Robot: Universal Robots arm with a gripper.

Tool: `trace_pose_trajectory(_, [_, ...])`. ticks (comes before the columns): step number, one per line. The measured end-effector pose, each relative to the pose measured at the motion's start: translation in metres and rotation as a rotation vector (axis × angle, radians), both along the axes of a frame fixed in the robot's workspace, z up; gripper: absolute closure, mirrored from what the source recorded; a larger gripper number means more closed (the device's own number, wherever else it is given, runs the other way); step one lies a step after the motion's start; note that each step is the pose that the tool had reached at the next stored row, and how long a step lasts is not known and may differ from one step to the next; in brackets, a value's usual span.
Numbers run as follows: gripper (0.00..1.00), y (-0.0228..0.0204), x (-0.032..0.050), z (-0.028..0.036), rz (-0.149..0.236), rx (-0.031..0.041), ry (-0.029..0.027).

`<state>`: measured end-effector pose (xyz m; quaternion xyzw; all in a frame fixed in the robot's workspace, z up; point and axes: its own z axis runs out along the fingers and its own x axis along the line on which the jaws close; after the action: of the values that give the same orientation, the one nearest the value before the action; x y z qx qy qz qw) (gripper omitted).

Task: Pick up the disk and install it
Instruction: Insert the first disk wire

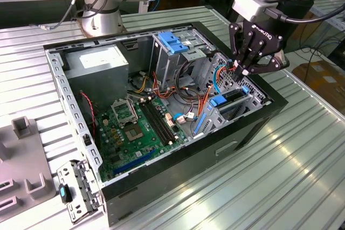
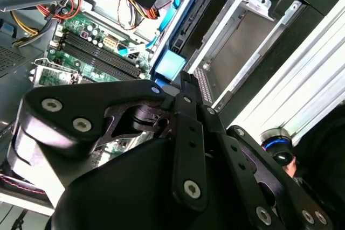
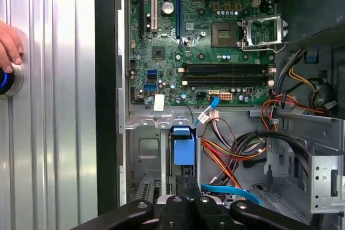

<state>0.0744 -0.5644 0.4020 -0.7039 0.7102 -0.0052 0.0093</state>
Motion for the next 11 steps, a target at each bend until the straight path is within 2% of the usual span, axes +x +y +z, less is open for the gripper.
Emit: trace_pose_trajectory(11, [0.89, 0.0, 0.0, 0.0, 0.0, 0.0051, 0.0])
